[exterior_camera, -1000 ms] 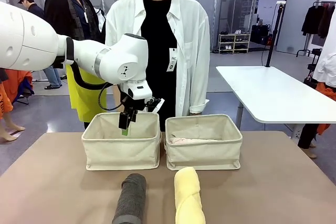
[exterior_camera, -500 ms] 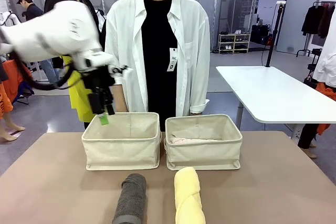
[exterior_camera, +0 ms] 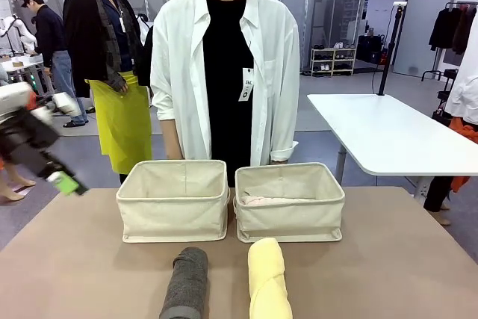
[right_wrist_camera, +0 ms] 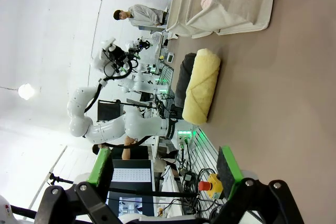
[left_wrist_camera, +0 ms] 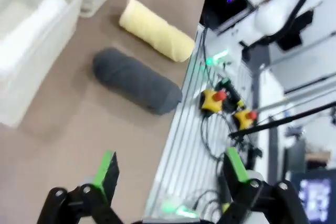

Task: Divide the towels into two baskets.
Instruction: Pick up one hotel-folded towel from the bottom of the table and place it in the Fabric basket indicated by the person.

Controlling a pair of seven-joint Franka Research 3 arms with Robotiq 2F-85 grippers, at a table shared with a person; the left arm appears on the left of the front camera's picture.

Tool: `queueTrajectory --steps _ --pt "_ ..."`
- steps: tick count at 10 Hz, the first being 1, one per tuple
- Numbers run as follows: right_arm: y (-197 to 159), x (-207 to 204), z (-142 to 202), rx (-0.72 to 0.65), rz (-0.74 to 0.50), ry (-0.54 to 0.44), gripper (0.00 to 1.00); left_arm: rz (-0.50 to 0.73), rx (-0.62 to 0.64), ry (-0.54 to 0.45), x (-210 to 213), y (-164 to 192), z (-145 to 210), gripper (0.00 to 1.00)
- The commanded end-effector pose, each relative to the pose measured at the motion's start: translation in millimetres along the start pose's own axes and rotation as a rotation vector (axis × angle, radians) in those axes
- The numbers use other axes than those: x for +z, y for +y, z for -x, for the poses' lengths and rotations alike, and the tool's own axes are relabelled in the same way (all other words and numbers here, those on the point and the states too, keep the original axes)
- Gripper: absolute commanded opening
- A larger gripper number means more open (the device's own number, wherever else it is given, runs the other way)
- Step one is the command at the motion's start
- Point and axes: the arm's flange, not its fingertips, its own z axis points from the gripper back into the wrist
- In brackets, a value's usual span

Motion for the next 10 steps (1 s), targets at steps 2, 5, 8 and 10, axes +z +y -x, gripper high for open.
queueTrajectory --steps 2,5,8,10 --pt "2 -1 2 0.019 -0.003 -0.003 1.00 0.176 0.251 -0.230 29 11 101 1.00" --pt "2 -1 2 0.019 -0.003 -0.003 1.00 0.229 0.412 -0.355 43 44 179 1.00" --pt "2 -1 2 0.019 -0.003 -0.003 1.00 0.216 0.428 -0.298 60 74 183 1.00" --pt "2 -1 2 0.019 -0.003 -0.003 1.00 0.202 0.443 -0.348 42 54 197 1.00"
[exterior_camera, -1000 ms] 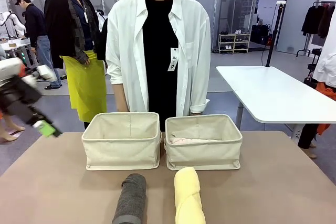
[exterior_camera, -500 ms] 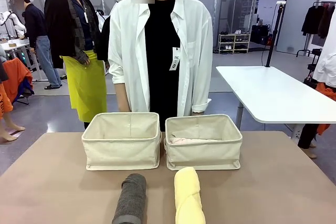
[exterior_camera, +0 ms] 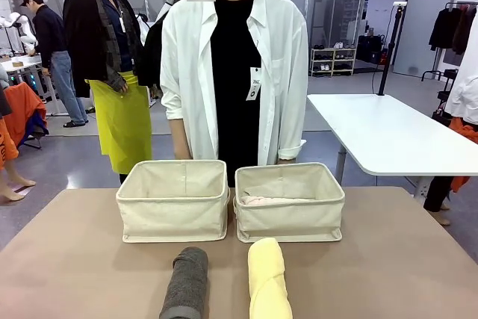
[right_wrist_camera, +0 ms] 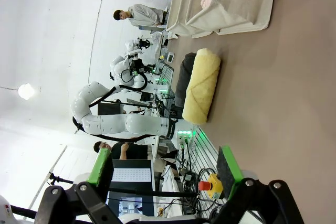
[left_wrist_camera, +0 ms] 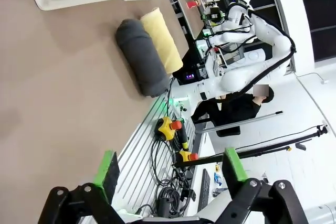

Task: Divide the towels into two baskets.
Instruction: Pick up one hotel-folded towel from the bottom of the table and place it in the Fabric basket indicated by the person.

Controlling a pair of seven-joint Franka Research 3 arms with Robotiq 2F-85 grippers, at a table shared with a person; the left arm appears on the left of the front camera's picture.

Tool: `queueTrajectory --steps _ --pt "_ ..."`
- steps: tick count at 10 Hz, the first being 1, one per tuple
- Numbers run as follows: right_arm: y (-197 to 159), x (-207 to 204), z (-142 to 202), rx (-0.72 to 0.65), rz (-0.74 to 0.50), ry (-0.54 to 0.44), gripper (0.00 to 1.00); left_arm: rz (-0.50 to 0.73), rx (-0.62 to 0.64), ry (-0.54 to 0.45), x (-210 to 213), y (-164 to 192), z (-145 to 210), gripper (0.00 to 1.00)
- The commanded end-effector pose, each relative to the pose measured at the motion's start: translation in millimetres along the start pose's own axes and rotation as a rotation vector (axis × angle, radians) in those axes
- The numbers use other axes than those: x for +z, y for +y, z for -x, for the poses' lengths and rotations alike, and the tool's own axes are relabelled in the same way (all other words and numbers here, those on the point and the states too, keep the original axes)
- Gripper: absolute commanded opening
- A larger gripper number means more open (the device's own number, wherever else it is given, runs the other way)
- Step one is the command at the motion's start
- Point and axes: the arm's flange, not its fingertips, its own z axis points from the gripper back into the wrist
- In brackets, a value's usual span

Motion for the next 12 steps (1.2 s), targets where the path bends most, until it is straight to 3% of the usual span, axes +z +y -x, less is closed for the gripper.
queueTrajectory --steps 1,12 --pt "2.2 -0.7 2.5 0.020 -0.002 -0.004 1.00 0.008 -0.012 -0.025 -3.7 -8.0 10.3 1.00" --pt "2.2 -0.7 2.5 0.020 -0.002 -0.004 1.00 0.008 -0.012 -0.025 -3.7 -8.0 10.3 1.00"
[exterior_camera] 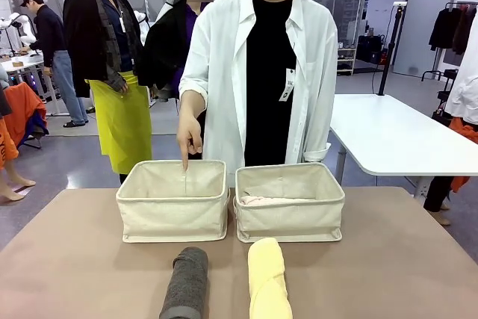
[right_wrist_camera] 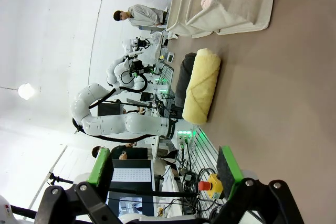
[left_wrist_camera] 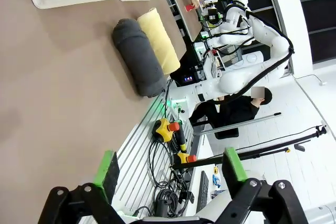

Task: Divide the towels into two baskets.
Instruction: Pick up one hotel-folded towel from the bottom of the table and place it in the Fabric basket indicated by the person.

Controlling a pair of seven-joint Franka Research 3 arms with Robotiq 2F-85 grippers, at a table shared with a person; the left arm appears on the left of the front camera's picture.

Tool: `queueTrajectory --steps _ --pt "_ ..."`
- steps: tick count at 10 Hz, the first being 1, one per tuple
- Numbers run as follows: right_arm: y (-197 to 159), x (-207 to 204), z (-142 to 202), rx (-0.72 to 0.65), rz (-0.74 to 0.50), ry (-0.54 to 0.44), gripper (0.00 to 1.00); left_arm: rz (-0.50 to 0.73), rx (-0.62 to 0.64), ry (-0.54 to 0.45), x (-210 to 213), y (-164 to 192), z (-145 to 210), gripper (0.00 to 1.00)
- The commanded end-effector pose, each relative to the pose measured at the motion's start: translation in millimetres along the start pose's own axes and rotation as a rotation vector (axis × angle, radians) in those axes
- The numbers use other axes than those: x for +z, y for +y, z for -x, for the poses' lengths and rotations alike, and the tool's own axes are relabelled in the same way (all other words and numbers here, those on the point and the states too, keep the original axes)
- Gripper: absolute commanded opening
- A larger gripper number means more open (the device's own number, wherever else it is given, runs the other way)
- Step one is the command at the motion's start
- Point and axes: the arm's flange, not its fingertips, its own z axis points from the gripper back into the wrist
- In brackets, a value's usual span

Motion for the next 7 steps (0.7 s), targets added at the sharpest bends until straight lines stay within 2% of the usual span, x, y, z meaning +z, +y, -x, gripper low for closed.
queueTrajectory --steps 1,2,3,4,5,6,7 --pt "2 -1 3 0.020 -0.002 -0.004 1.00 0.002 -0.013 -0.012 0 -5 3 1.00" --pt "2 -1 3 0.020 -0.002 -0.004 1.00 0.000 0.000 0.000 0 0 0 1.00" --pt "2 -1 3 0.020 -0.002 -0.004 1.00 -0.008 -0.055 0.055 -31 -32 -8 1.00" --pt "2 -1 3 0.020 -0.002 -0.004 1.00 -0.083 -0.028 0.087 -70 -50 -19 1.00" --pt "2 -1 3 0.020 -0.002 -0.004 1.00 -0.165 0.048 0.058 -97 -60 -25 1.00" --pt "2 -1 3 0.020 -0.002 -0.004 1.00 -0.181 0.046 0.110 -120 -73 -27 1.00" --pt "2 -1 3 0.020 -0.002 -0.004 1.00 -0.211 0.088 0.107 -141 -83 -32 1.00"
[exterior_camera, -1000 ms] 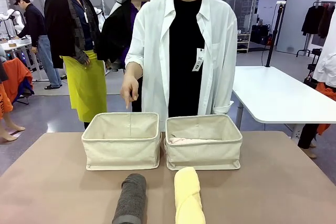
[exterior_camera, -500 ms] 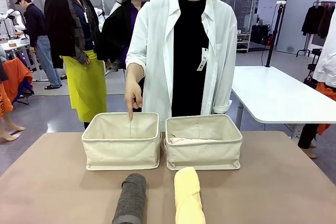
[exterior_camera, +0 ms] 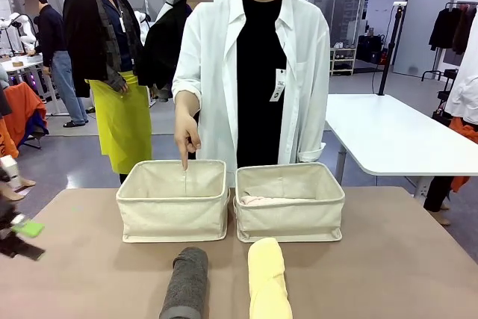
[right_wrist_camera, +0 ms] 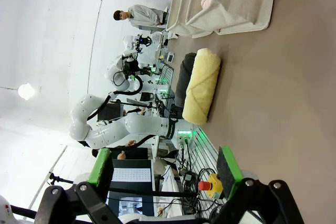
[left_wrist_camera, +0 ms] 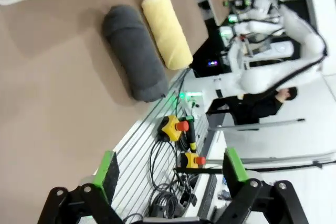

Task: Divide the towels into two baskets.
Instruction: Pick up one hotel-folded towel from the bottom of the table and place it in the Fabric basket indicated by the person.

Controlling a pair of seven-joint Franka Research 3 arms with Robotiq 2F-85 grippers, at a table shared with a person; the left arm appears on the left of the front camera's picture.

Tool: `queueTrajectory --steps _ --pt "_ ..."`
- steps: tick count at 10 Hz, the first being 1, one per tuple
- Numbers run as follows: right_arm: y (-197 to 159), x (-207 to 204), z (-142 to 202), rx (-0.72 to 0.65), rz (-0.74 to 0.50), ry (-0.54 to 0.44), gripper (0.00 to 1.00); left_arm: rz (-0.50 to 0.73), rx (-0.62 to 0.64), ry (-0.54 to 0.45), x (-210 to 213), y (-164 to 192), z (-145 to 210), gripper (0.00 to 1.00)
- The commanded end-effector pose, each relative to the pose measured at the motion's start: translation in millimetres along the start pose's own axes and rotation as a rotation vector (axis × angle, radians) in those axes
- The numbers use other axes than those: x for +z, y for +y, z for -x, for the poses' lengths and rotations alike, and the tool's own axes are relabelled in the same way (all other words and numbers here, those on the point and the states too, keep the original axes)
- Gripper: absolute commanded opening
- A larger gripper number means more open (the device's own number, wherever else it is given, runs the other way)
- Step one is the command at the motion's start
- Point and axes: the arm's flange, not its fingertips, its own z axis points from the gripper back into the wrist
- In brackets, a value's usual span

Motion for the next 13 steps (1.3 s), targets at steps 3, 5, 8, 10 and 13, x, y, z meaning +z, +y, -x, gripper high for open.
queueTrajectory --steps 3,5,8,10,13 --pt "2 -1 3 0.020 -0.002 -0.004 1.00 -0.202 0.127 0.023 -92 -47 -14 1.00" --pt "2 -1 3 0.020 -0.002 -0.004 1.00 -0.312 0.156 0.064 -132 -58 -31 1.00" --pt "2 -1 3 0.020 -0.002 -0.004 1.00 -0.390 0.202 0.073 -187 -57 -29 1.00" --pt "2 -1 3 0.020 -0.002 -0.004 1.00 -0.441 0.181 0.095 -220 -52 -29 1.00" --pt "2 -1 3 0.020 -0.002 -0.004 1.00 -0.515 0.208 0.058 -252 -43 -29 1.00"
